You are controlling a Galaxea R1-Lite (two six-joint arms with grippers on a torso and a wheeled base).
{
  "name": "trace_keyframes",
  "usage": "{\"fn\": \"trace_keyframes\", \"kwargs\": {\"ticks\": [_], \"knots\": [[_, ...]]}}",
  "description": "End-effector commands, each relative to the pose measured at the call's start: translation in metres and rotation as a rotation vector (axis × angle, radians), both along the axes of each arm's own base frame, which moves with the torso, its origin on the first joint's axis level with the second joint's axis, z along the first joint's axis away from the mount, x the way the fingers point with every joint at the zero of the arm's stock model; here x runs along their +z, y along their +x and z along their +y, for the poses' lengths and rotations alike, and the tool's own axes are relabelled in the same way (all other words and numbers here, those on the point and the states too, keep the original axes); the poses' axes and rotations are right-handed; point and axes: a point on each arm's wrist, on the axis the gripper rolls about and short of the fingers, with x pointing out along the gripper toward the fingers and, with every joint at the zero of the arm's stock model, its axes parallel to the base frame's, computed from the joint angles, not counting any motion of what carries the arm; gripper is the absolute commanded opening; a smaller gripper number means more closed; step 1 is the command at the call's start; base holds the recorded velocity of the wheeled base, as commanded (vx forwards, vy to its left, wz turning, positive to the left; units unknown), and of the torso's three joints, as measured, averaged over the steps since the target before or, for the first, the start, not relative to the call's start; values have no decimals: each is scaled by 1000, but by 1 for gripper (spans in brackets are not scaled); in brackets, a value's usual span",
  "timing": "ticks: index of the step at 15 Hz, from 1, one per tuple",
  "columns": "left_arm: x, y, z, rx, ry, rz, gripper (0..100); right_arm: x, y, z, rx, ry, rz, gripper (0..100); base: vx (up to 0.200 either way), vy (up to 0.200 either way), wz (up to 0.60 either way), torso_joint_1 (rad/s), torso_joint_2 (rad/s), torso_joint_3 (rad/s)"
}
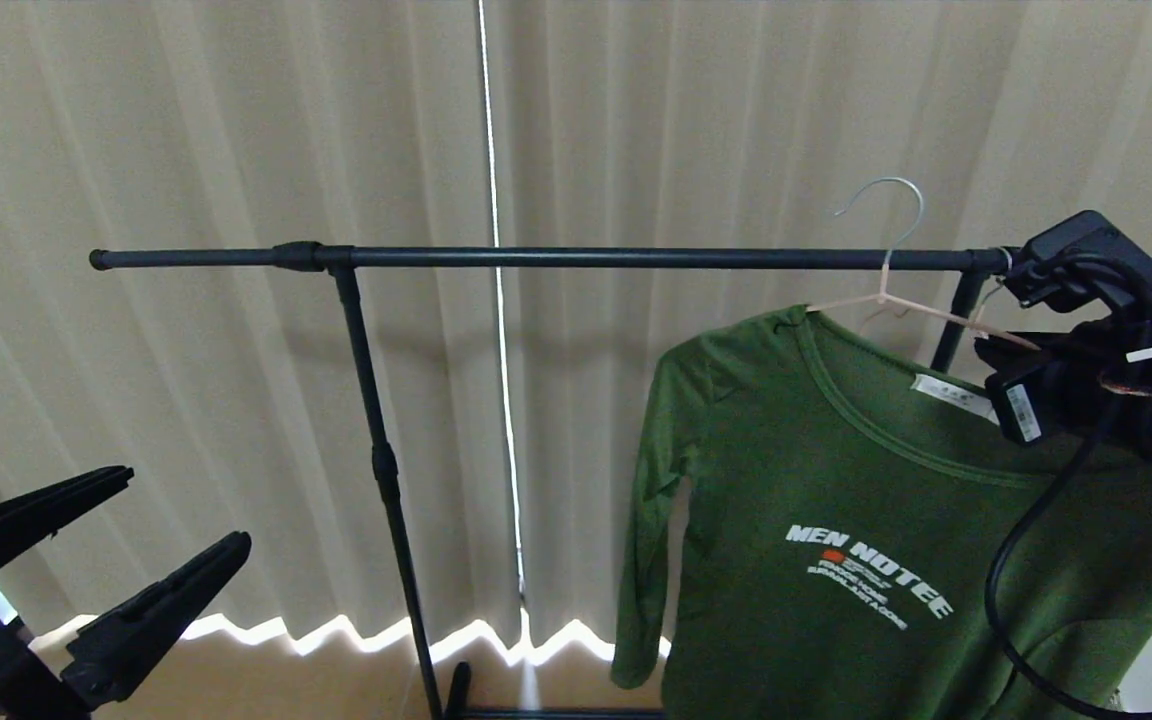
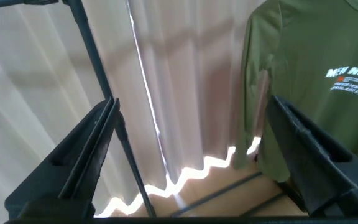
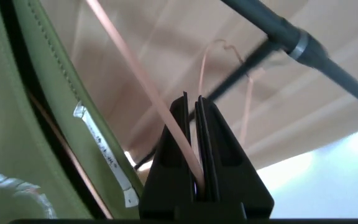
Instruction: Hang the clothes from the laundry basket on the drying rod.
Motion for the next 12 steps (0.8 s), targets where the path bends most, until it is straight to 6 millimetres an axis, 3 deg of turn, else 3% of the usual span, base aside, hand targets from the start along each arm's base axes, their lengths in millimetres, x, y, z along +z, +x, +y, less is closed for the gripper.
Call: {"fn": "trace_keyframes", "kwargs": {"ticks": [1,3,5,12], "knots": [[0,1,0,1,3,4,100,-6,7,3,-1,13,22,0,200,0,0,7,-2,-7],[-1,1,0,1,5,6,100,-10,10,4,-2,16,36,0,200,0,0,2,2,2],[-3,1,0,0,11,10,100,-14,17,6,-1,15,51,0,0,0,0,0,0,0],[-3,3,2,29,15,17,100,-29,73,21,-12,25,90,0,0,0,0,0,0,0]]}}
